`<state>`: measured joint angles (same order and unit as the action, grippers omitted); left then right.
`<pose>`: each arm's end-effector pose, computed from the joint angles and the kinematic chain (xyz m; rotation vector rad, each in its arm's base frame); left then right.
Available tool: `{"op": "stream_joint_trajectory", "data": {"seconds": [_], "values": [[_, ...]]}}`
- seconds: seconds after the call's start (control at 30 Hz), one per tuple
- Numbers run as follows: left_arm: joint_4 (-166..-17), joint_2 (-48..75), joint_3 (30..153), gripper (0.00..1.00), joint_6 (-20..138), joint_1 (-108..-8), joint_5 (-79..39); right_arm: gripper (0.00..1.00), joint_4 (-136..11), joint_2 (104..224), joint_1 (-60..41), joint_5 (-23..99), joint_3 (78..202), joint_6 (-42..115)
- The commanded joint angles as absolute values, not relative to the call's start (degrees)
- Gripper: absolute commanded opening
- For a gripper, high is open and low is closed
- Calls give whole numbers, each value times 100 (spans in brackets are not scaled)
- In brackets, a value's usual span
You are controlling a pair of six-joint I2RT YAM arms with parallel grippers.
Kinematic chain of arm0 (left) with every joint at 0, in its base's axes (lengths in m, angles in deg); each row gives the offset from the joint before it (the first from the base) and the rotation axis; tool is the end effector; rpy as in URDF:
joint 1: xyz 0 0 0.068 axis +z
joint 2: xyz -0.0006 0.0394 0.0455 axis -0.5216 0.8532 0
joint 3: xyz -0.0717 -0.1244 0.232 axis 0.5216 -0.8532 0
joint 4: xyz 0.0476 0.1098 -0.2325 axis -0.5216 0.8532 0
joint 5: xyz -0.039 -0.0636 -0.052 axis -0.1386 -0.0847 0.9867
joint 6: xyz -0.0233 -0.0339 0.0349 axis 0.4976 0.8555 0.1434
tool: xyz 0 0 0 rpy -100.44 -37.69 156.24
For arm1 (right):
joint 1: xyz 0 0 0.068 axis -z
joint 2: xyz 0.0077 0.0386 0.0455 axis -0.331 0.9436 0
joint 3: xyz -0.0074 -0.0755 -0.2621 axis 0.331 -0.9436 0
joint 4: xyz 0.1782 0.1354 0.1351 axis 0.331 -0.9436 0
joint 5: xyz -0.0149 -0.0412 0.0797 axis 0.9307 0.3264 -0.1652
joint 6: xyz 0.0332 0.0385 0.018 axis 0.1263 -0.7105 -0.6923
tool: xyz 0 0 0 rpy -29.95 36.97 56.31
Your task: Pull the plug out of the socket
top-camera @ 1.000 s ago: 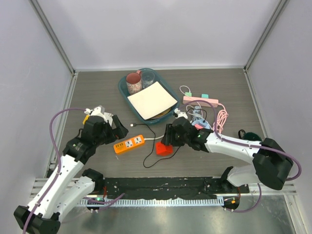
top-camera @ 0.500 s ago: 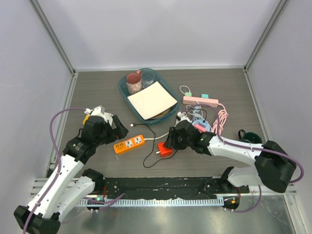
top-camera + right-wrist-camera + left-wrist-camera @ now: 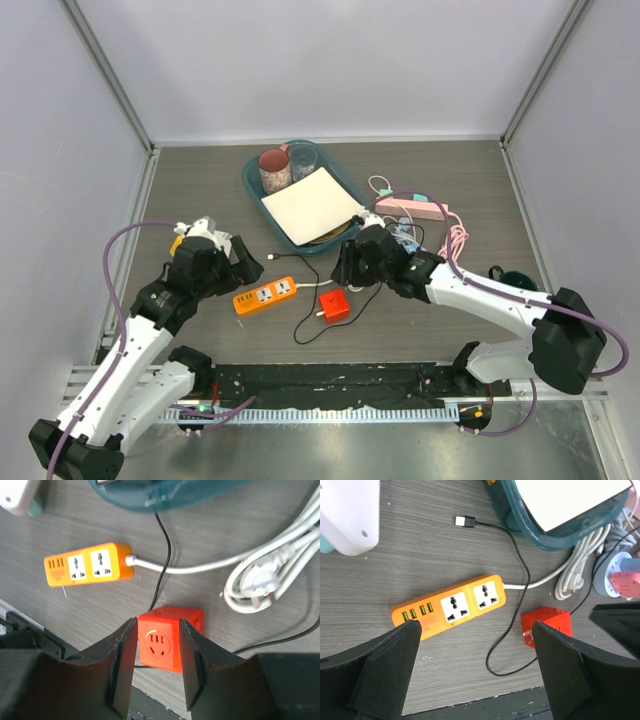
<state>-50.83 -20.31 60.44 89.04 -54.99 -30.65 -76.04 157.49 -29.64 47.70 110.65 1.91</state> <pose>0.1396 -0.0590 0.2775 -0.3877 2.2797 -0.5490 0.1813 0.2060 0.2310 -0.1413 2.4270 0.7261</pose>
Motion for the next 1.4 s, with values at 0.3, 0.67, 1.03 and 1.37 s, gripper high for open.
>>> {"op": "stream_joint_trajectory", "data": {"seconds": [0.3,0.67,1.03,1.37], "values": [[-4103,-1805,7130,94,9760,-5210,-5922,57,-8129,16003,-2866,5605,12366,788],[-4962,-1332,6858,99,9216,-4104,-4883,64,-7857,16357,-3007,5403,13176,735],[-5676,-269,6647,95,9004,-3232,-4037,64,-7541,15356,-3007,4990,12420,753],[-6151,154,6410,94,8653,-2898,-3641,64,-7487,15038,-3007,4762,12086,841]]}}
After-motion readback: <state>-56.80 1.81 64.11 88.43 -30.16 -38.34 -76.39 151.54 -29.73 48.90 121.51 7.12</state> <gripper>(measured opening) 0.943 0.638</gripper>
